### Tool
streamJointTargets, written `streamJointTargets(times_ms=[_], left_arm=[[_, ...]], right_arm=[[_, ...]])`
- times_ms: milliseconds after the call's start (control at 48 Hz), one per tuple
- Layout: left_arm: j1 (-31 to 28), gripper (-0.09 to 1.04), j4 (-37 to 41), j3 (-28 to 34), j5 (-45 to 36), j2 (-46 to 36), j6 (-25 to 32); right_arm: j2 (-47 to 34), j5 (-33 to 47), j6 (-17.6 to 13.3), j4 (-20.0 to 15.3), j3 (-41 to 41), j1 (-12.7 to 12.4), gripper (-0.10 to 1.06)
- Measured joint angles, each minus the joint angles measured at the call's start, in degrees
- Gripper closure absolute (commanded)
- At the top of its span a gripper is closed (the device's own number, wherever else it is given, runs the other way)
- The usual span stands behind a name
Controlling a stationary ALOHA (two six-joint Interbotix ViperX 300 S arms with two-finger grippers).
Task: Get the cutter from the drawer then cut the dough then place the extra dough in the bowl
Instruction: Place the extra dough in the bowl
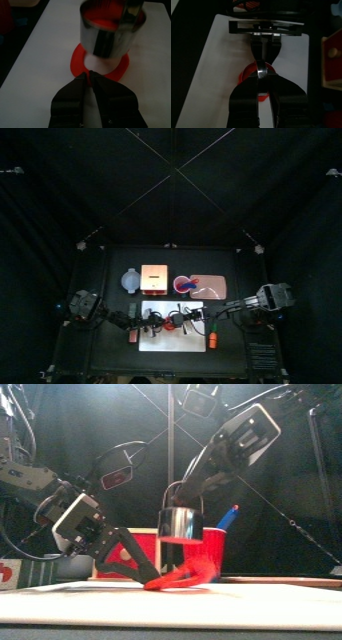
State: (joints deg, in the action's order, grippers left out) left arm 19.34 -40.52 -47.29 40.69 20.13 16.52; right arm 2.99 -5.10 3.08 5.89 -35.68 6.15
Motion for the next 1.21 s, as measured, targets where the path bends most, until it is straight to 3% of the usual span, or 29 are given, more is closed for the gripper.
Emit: streamJointTargets(times_ms=[396,625,750,1042,1208], left_arm=[[-0.8,0.35,-1.0,0.1,-0.9,-1.3,0.4],[-2.8,0.35,0.3,0.0,-1.1,-5.1,1.4],[-3.8,0.35,1.5,0.0,-0.8,-6.4,1.8],[-5.6,0.34,2.3,0.1,-0.6,-7.4,1.9],[-6.8,0.33,4.0,0.6,-0.9,-7.0,2.5]], right_arm=[[10.1,-3.7,-0.1,-0.8,-12.7,-1.2,0.65],[10.4,1.1,-0.1,-0.8,-20.7,-1.7,0.62],[10.5,4.7,-0.1,-0.8,-22.9,-2.1,0.54],[10.7,3.9,-0.2,-1.1,-23.3,-2.2,0.17],[11.7,2.3,-0.2,-1.3,-22.2,-2.2,0.14]])
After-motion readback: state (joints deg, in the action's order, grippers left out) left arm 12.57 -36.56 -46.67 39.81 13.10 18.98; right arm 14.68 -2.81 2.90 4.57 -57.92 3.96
